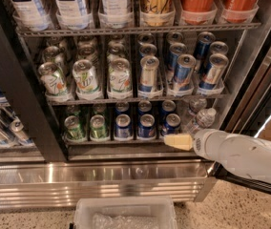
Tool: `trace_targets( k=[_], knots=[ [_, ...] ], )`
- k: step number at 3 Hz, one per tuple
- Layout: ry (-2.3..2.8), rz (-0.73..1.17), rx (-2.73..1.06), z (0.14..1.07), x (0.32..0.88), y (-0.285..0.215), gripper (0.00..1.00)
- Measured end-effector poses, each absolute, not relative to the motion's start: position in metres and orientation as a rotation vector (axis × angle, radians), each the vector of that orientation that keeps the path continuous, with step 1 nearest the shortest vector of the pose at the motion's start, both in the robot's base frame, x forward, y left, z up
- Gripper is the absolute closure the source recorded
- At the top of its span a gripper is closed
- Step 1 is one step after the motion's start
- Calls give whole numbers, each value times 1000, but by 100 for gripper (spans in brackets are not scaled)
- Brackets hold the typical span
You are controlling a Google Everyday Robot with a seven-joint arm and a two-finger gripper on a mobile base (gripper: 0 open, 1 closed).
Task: Pick water bottle from bottom shelf of fridge
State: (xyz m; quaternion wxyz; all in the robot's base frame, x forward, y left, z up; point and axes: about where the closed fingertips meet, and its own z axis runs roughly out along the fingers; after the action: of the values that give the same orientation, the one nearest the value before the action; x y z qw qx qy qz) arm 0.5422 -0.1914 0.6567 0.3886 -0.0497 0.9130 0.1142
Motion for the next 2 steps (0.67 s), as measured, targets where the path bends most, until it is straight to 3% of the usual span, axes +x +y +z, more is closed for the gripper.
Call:
trace_targets(
  k=[2],
  knots=[
    [2276, 301, -19, 653, 559, -194, 40]
  ],
)
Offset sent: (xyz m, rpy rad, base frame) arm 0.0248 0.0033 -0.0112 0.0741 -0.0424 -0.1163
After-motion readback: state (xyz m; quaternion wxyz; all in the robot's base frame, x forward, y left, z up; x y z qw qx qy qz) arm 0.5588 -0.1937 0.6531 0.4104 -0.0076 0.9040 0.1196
